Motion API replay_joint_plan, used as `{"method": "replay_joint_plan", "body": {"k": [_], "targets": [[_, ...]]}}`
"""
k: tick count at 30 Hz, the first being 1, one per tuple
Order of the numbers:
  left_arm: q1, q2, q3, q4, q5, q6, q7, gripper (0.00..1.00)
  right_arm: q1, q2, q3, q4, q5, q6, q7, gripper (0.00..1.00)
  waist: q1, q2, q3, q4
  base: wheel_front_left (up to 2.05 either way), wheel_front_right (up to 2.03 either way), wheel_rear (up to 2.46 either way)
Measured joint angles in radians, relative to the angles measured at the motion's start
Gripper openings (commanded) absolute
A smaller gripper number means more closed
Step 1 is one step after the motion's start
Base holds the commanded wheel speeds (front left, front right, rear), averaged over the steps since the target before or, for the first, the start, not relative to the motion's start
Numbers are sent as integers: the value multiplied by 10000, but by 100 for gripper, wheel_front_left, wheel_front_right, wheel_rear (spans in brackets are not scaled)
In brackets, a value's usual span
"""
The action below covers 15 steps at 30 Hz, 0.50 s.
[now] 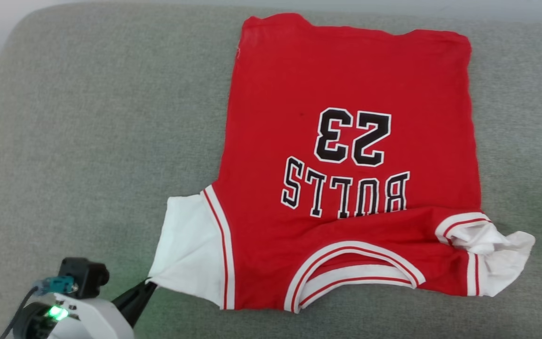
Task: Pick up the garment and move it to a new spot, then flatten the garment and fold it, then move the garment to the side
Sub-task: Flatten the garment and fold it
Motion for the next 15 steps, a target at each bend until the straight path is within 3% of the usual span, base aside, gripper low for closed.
{"method": "replay_joint_plan", "body": {"k": [7, 15], "targets": [[-596, -445, -267, -153, 380, -79, -29, 0, -2305, 1628, -1323, 633, -1103, 2, 1756, 100, 0, 0, 310, 415, 0, 0, 0], [-1679, -1275, -736, 8, 886, -529, -33, 0, -5976, 2819, -1239, 3591, -2155, 2, 3501, 100, 0, 0, 912, 1183, 0, 0, 0]]}}
